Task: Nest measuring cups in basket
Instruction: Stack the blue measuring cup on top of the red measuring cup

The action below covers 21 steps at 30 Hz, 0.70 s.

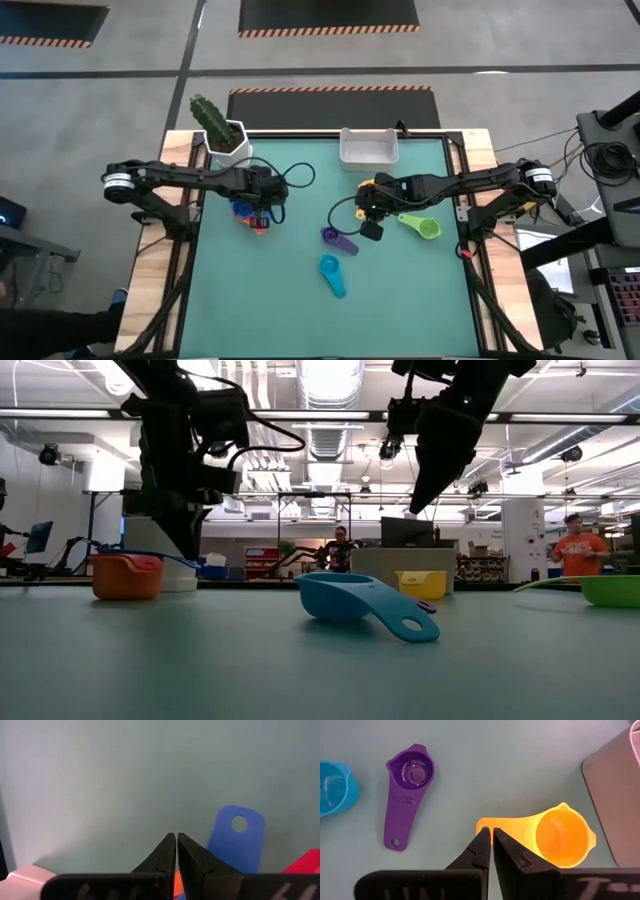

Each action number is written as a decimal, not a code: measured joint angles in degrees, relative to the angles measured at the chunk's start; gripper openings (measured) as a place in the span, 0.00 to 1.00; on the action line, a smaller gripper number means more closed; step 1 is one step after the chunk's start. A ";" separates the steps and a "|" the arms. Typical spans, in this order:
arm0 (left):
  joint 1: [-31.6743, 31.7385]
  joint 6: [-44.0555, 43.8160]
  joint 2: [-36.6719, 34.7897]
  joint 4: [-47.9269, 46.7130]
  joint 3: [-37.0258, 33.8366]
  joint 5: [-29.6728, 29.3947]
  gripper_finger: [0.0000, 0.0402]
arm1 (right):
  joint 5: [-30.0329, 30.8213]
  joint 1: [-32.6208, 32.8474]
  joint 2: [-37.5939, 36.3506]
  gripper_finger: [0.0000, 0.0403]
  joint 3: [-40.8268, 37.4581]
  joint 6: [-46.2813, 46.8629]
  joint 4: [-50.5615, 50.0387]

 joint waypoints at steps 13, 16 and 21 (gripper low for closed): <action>-0.33 0.02 -0.08 -1.92 0.04 2.93 0.00 | 0.01 -0.01 0.00 0.02 0.00 0.02 -0.13; -0.79 0.02 -0.10 -2.28 0.05 2.95 0.00 | 0.02 -0.02 0.00 0.02 0.00 0.02 -0.13; -1.72 0.02 -0.10 -3.37 0.07 3.93 0.00 | 0.02 -0.01 0.00 0.02 0.00 0.04 -0.13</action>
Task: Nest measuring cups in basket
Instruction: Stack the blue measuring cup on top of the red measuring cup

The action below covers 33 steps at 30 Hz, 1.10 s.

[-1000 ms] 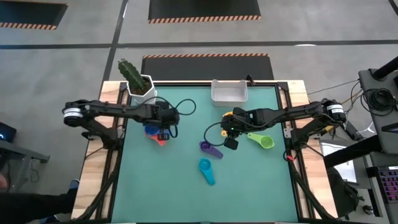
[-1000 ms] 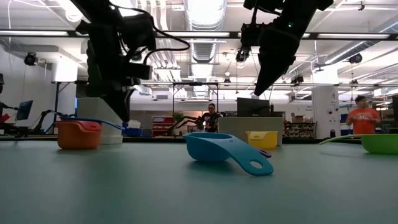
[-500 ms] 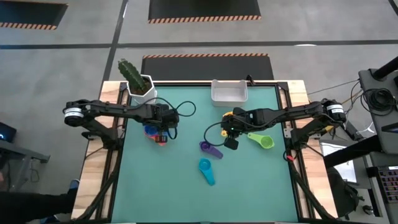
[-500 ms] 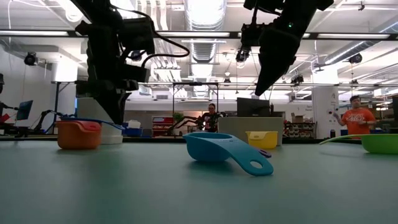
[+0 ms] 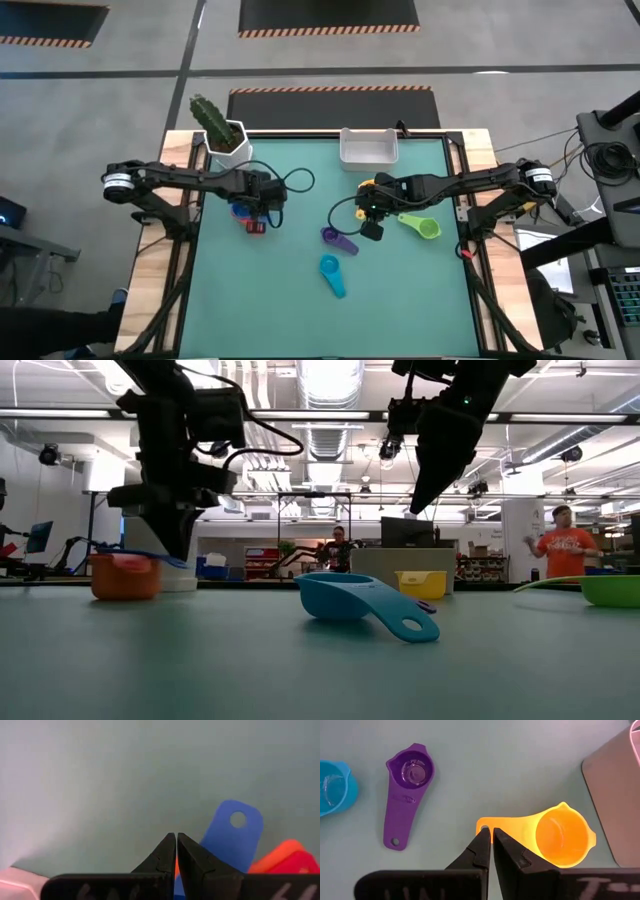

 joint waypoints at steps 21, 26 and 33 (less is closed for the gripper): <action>-14.16 -21.47 -15.24 -10.24 9.52 2.17 0.00 | -0.56 -0.01 1.21 0.02 -0.92 -5.91 13.02; -28.29 -39.53 -21.17 -10.36 5.35 -5.73 0.00 | -4.53 -0.55 4.50 0.02 -0.20 -9.34 22.45; -41.62 -54.92 -21.90 -10.88 -1.60 -13.51 0.00 | -6.55 -1.29 14.39 0.02 7.16 -14.29 29.67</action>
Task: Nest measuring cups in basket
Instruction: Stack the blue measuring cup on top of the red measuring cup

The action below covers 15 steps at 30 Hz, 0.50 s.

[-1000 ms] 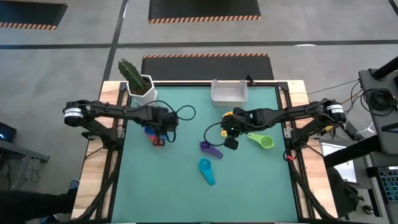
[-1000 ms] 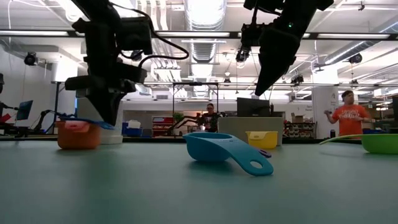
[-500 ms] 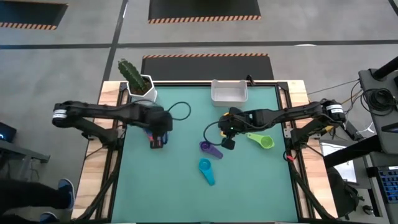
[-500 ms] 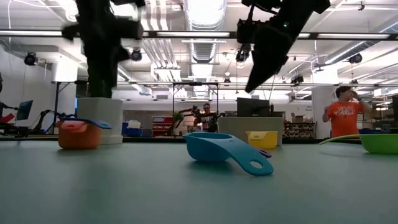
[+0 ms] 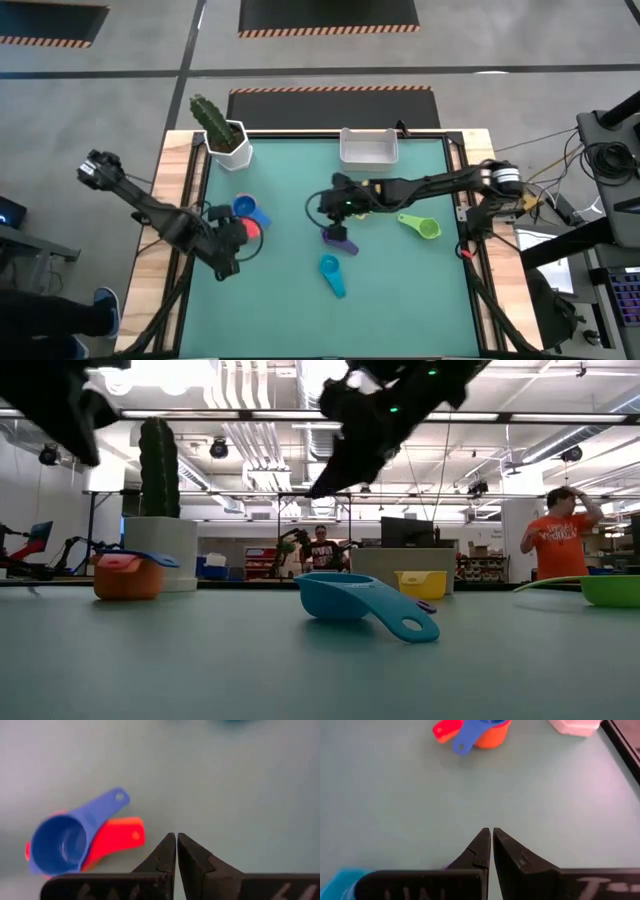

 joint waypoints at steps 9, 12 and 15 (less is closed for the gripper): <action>-0.34 -6.62 1.79 -0.18 -9.86 -0.37 0.00 | 0.44 -0.11 14.08 0.02 10.85 -3.94 13.72; -0.34 -7.90 2.56 1.46 -11.92 -1.39 0.00 | 0.45 -0.11 17.89 0.02 10.83 -3.87 23.50; -0.31 -7.97 3.42 2.36 -13.38 -2.20 0.00 | 0.49 -0.11 21.51 0.02 11.03 -3.09 30.67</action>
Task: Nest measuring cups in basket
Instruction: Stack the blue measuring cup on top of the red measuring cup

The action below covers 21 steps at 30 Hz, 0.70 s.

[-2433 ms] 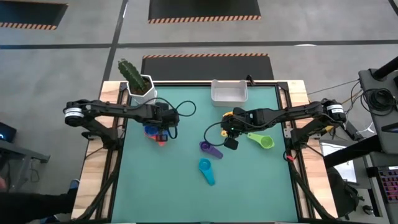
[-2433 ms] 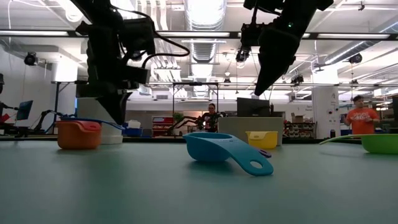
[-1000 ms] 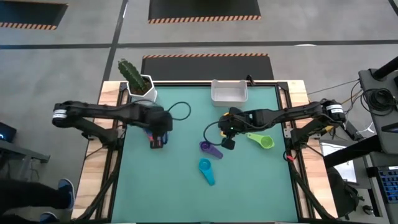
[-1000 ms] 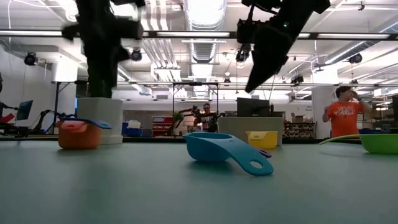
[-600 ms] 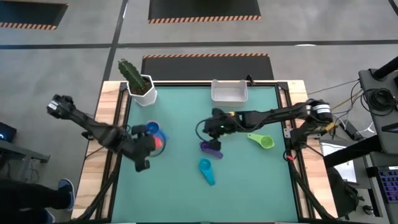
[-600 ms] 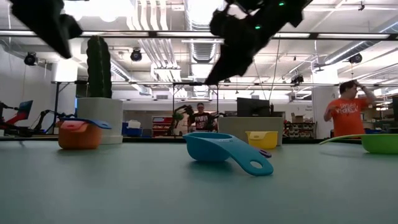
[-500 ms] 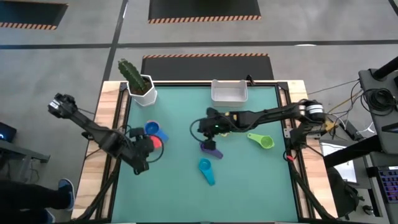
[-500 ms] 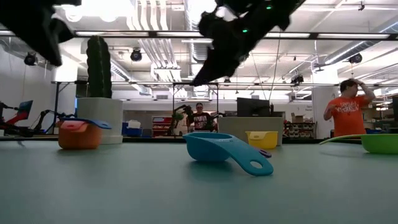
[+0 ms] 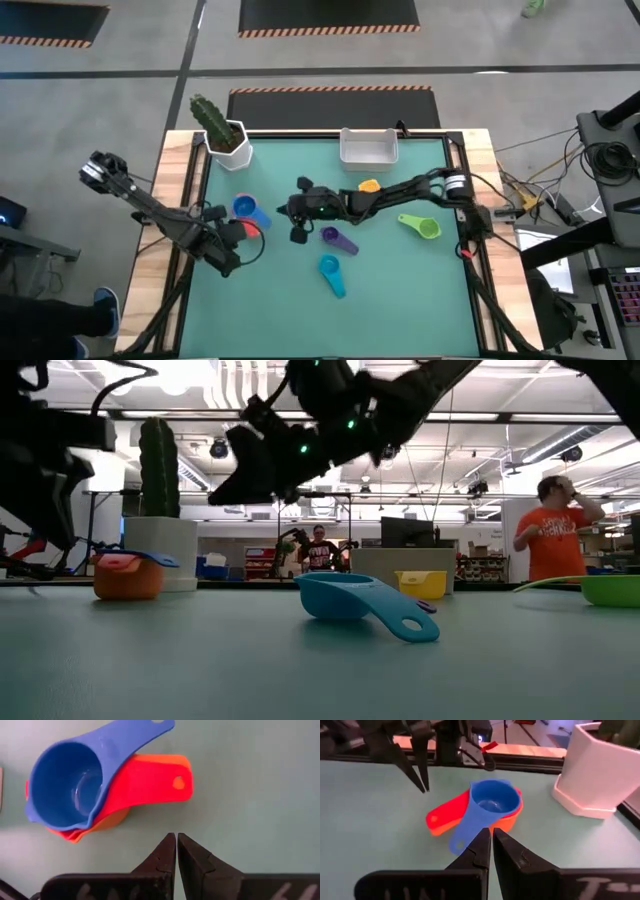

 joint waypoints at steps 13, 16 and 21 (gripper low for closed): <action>0.04 -1.28 6.15 2.55 -0.39 -4.22 0.00 | 7.47 -0.21 12.62 0.02 10.89 -1.02 1.17; 0.04 -1.28 7.40 3.65 -0.43 -3.76 0.00 | 7.53 -0.29 13.48 0.02 11.52 -0.38 1.27; 0.04 -1.28 8.85 4.68 -0.15 -3.74 0.00 | 7.53 -0.37 13.48 0.02 11.50 0.46 1.37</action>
